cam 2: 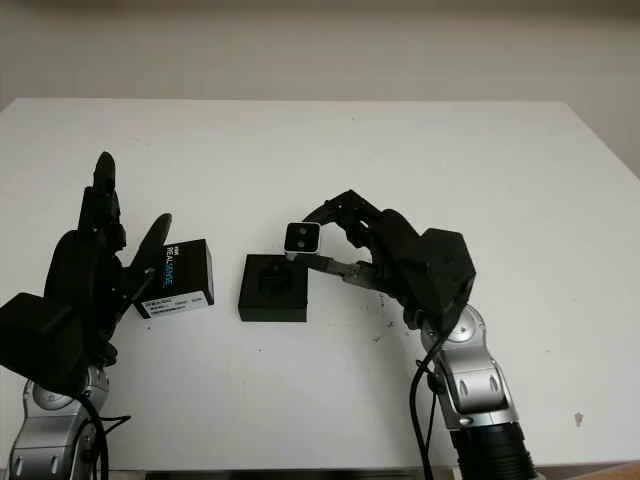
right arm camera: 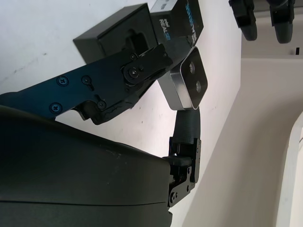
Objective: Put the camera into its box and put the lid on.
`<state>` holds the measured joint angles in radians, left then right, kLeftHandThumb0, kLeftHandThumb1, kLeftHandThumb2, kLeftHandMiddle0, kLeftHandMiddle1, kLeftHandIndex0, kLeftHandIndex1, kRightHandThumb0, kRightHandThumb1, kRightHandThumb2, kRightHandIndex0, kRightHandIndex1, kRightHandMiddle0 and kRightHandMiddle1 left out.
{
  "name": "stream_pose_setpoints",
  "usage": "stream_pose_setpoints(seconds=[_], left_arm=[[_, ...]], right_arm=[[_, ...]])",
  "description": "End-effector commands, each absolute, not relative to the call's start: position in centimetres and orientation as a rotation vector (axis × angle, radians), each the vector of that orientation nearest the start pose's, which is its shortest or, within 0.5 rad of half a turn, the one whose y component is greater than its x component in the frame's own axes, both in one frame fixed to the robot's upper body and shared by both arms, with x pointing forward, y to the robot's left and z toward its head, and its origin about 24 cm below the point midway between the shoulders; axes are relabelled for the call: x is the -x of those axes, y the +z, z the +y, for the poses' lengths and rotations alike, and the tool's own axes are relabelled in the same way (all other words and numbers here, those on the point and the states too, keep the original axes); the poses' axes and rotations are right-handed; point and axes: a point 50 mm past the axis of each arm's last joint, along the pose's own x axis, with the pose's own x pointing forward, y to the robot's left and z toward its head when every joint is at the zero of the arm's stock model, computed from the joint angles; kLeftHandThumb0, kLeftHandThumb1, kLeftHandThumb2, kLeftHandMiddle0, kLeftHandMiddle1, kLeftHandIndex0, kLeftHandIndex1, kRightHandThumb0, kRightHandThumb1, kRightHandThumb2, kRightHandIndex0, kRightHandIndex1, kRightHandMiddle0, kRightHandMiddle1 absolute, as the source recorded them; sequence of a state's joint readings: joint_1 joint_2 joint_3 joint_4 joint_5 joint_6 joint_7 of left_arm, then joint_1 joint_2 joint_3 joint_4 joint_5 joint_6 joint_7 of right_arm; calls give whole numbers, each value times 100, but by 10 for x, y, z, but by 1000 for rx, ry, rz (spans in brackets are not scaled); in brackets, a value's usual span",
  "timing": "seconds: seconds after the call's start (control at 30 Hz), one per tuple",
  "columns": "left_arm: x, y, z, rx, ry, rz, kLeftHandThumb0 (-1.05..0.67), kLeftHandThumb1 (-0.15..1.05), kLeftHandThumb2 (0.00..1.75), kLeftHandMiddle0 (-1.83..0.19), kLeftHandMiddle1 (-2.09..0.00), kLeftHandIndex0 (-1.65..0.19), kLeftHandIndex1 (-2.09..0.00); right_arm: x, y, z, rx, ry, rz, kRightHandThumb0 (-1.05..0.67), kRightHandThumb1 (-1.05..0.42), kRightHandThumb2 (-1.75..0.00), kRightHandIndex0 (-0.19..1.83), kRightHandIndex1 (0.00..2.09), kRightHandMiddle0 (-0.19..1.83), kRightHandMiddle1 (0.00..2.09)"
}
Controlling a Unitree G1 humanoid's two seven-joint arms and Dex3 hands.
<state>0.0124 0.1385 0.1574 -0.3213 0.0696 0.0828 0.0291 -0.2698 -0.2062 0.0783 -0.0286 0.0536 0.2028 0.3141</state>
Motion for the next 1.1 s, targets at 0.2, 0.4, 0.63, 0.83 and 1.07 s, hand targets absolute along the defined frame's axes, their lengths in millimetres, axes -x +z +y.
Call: stream_pose_setpoints(seconds=[0.2,0.4,0.63,0.83,1.07], left_arm=[[-240,116,205,-217,185,-251,-55,105,27,9,-6,8,-5],[-240,116,204,-214,187,-250,-54,105,28,9,-6,8,-6],[-240,115,204,-219,188,-247,-55,105,28,9,-5,8,-6],[-240,115,203,-215,191,-247,-54,105,27,9,-5,8,-6],[-241,115,202,-204,188,-246,-53,105,27,10,-5,8,-5]], right_arm=[[-299,99,-126,211,450,-63,-44,-95,-5,15,4,27,181],[-303,94,-123,244,469,-78,-44,-94,-5,15,5,30,175],[-309,87,-120,263,479,-64,-44,-93,-5,15,5,33,171],[-311,82,-119,254,489,-56,-44,-93,-5,15,5,33,169],[-315,76,-114,259,500,-49,-46,-93,-5,15,5,35,169]])
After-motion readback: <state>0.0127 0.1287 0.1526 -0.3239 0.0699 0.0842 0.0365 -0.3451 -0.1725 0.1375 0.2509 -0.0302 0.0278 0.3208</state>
